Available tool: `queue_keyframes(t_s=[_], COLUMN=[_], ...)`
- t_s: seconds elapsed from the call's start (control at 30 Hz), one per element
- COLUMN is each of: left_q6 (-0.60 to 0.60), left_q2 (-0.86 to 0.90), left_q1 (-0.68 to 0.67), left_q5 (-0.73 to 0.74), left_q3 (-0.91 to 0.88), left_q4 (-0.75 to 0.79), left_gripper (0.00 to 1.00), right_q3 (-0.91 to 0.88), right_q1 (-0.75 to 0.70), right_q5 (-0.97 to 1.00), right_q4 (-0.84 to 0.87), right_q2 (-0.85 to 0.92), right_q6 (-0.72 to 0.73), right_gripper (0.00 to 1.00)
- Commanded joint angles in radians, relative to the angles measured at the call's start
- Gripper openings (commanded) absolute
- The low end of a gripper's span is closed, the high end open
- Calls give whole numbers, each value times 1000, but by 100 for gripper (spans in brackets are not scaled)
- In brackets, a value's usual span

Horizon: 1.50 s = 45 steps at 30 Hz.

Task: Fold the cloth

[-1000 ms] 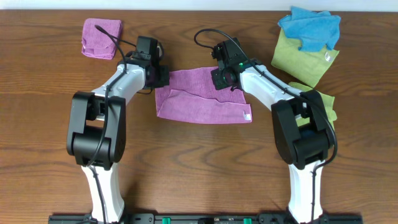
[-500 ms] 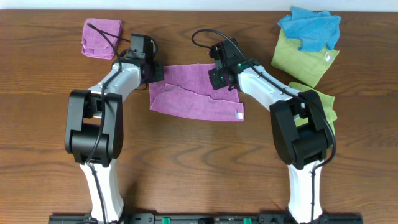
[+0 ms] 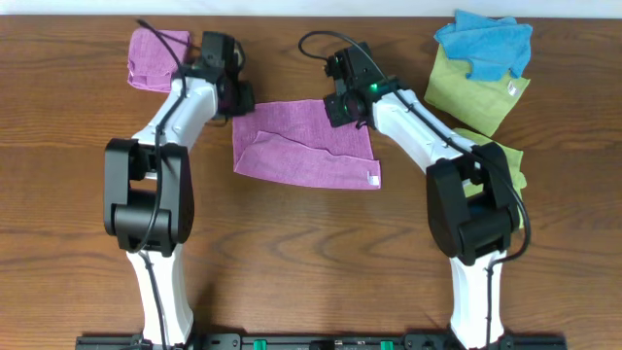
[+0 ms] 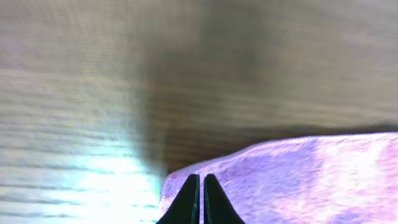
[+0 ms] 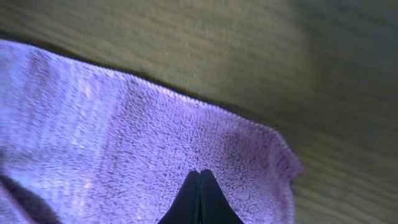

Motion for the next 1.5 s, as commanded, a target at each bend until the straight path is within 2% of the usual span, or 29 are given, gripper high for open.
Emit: queue_keyframes(t_s=[0.0, 0.4, 0.53, 0.7, 0.77, 0.8, 0.83, 0.87, 0.9, 0.97, 1.2, 1.47], left_q6=[21, 34, 36, 25, 9, 9, 8, -4, -6, -6, -6, -5], left_q2=[-56, -263, -321, -392, -379, -370, -355, -337, -327, -314, -303, -303], left_q1=[6, 3, -13, -22, -22, -22, -22, -22, -22, -22, -22, -22], left_q5=[3, 8, 50, 120, 144, 156, 167, 174, 188, 217, 243, 242], left_q3=[48, 8, -127, -337, -354, -354, -354, -354, -354, -354, -354, -354], left_q4=[-31, -346, -307, -134, -95, -88, -76, -61, -50, -31, 3, 8], left_gripper=[6, 6, 6, 6, 7, 14, 31, 43, 49, 63, 69, 70], right_q3=[24, -5, -110, -388, -460, -481, -511, -541, -554, -570, -615, -615], right_q1=[6, -9, -33, -55, -55, -57, -62, -70, -76, -91, -127, -127], right_q5=[25, 106, 106, 72, 44, 28, 6, -32, -50, -74, -100, -161], right_q4=[-31, -421, -444, -309, -253, -236, -206, -170, -150, -122, -50, 20], right_q2=[-71, -264, -343, -513, -526, -524, -517, -509, -505, -499, -478, -385], right_q6=[-3, -54, -53, -51, -50, -50, -50, -50, -50, -50, -51, -50], right_gripper=[1, 1, 1, 2, 19, 22, 28, 36, 43, 45, 42, 38])
